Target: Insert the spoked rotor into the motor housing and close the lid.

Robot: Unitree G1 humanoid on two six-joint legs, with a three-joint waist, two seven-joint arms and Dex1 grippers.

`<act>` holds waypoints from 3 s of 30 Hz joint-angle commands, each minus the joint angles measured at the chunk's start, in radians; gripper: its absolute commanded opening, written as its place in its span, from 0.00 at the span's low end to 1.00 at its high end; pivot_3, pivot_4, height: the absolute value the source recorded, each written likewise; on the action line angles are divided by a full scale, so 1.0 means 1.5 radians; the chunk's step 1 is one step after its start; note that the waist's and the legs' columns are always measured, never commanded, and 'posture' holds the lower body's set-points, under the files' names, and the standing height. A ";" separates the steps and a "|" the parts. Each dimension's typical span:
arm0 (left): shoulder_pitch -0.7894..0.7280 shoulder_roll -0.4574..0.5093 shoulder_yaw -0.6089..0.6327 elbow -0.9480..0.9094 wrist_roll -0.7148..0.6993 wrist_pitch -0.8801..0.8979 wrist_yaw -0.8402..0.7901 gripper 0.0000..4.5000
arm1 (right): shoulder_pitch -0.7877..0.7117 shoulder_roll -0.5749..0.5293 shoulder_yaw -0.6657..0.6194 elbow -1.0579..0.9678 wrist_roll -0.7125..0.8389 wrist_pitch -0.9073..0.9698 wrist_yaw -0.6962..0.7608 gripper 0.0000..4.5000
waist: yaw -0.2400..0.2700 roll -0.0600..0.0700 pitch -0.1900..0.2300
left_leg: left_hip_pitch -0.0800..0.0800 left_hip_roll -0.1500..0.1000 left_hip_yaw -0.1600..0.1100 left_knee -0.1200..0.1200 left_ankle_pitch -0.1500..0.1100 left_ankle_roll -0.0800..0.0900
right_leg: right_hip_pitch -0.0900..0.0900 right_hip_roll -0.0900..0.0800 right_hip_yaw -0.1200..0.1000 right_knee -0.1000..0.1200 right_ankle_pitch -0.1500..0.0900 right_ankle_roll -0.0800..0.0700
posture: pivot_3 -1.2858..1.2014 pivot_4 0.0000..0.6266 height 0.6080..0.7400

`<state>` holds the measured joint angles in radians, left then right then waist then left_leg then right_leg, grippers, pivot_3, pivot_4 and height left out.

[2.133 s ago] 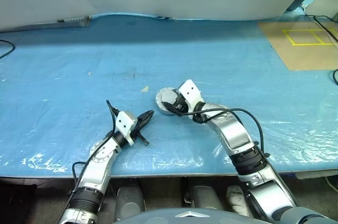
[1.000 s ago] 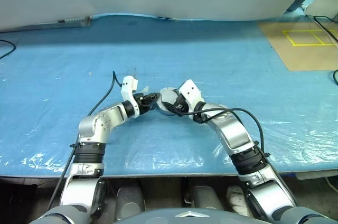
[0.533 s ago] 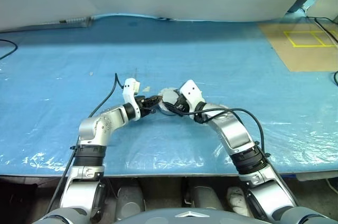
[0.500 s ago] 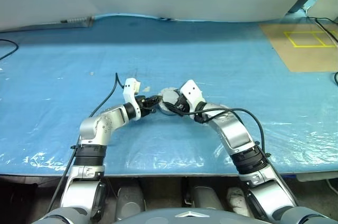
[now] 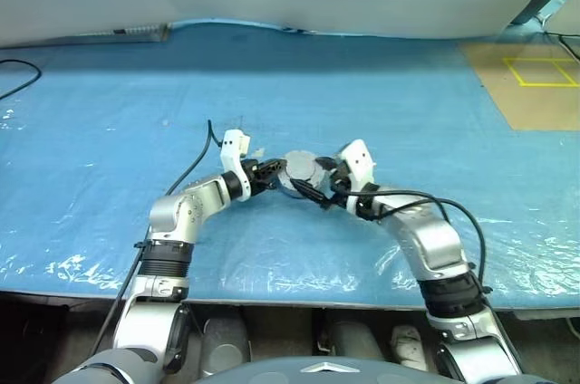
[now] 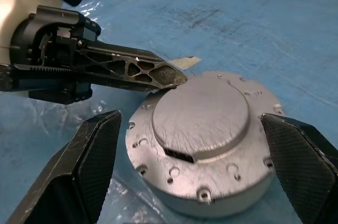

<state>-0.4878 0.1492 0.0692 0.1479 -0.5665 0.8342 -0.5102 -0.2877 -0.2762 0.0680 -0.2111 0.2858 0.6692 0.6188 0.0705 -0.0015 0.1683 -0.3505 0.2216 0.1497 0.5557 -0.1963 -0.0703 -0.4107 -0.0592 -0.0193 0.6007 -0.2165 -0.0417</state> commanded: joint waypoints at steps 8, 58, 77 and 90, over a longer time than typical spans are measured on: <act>0.014 0.003 -0.039 -0.010 0.014 0.001 -0.025 0.00 | -0.037 0.053 -0.158 0.014 0.155 0.184 -0.106 0.99 | 0.001 0.000 0.000 | 0.000 0.000 0.000 -0.001 0.000 0.000 | -0.001 0.000 0.000 -0.001 0.000 0.000 | 0.52 0.24 1.00; -0.005 -0.081 0.200 -0.003 -0.182 0.067 0.056 0.57 | -0.091 0.222 -0.408 0.103 0.551 0.401 -0.321 0.25 | 0.000 0.001 0.000 | -0.005 -0.001 0.000 -0.007 0.000 -0.001 | -0.006 0.000 -0.001 -0.006 0.002 0.003 | 0.52 0.24 1.00; 0.032 -0.137 0.301 -0.003 -0.428 0.131 0.193 1.00 | -0.181 0.234 -0.393 0.167 0.657 0.324 -0.409 0.25 | 0.001 0.001 0.000 | -0.010 -0.001 -0.002 -0.005 0.000 -0.001 | -0.008 0.000 -0.003 -0.006 0.003 0.005 | 0.52 0.24 1.00; 0.027 -0.164 0.272 0.024 -0.453 0.106 0.170 1.00 | -0.143 0.256 -0.335 0.133 0.733 0.332 -0.468 0.25 | 0.001 0.001 0.000 | -0.010 -0.001 -0.002 -0.001 0.000 -0.001 | -0.008 0.000 -0.003 -0.003 0.004 0.005 | 0.52 0.24 1.00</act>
<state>-0.4373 -0.0914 0.4971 0.1909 -1.2130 0.9907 -0.2360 -0.4888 0.0972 -0.4504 0.0594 1.3016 1.1670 -0.0914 0.0723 0.0006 0.1683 -0.3659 0.2202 0.1466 0.5543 -0.1957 -0.0713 -0.4221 -0.0589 -0.0231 0.5976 -0.2108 -0.0336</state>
